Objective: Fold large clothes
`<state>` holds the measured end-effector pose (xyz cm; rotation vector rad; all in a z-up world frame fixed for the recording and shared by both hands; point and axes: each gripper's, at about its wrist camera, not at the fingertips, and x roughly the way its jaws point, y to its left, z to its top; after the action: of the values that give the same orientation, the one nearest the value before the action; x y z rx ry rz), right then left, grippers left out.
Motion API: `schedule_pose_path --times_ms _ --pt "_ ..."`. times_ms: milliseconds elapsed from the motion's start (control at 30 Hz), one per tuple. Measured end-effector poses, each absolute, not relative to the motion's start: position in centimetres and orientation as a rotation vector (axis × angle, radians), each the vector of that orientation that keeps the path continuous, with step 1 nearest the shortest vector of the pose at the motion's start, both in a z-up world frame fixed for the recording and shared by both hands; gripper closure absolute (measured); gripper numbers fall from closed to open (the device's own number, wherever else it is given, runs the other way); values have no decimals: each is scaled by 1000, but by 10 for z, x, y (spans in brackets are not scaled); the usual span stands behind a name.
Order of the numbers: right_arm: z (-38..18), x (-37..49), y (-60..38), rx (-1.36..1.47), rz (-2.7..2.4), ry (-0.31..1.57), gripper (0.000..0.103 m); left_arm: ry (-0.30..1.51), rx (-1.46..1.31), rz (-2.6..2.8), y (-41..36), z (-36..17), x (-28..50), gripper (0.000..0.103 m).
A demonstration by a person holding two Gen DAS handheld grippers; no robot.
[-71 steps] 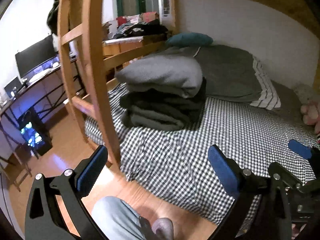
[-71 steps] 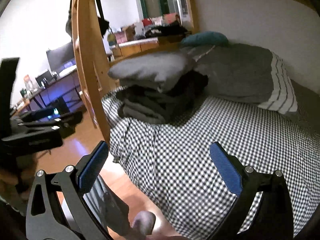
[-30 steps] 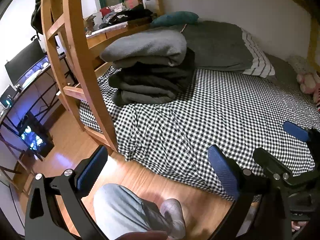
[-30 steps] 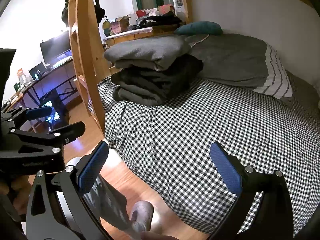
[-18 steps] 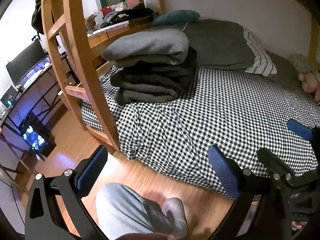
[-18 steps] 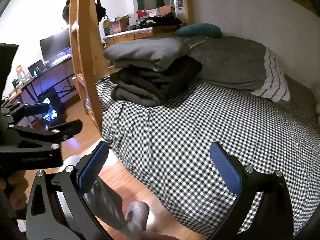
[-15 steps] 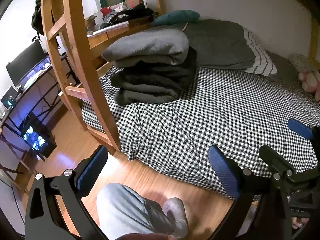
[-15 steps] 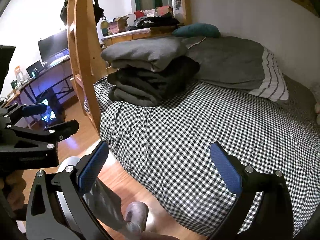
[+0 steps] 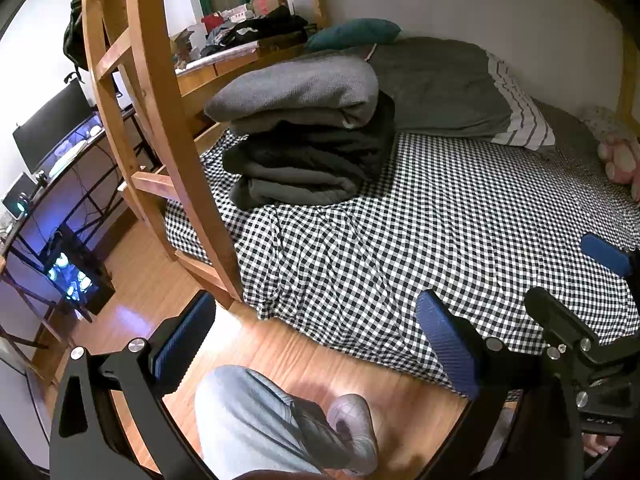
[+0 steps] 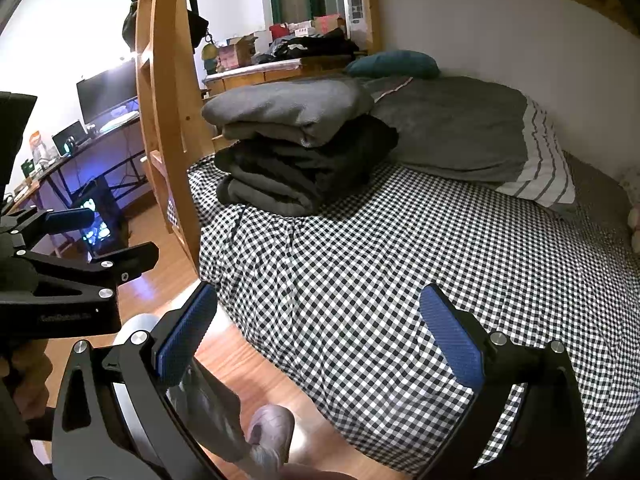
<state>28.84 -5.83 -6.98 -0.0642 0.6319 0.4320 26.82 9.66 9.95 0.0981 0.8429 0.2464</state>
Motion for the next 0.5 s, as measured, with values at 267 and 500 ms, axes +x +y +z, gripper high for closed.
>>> schedule_pose_path --times_ms 267,500 --pt "-69 288 -60 -55 428 626 3 846 97 244 97 100 268 5" --pt "-68 289 -62 -47 422 624 3 853 92 242 98 100 268 5"
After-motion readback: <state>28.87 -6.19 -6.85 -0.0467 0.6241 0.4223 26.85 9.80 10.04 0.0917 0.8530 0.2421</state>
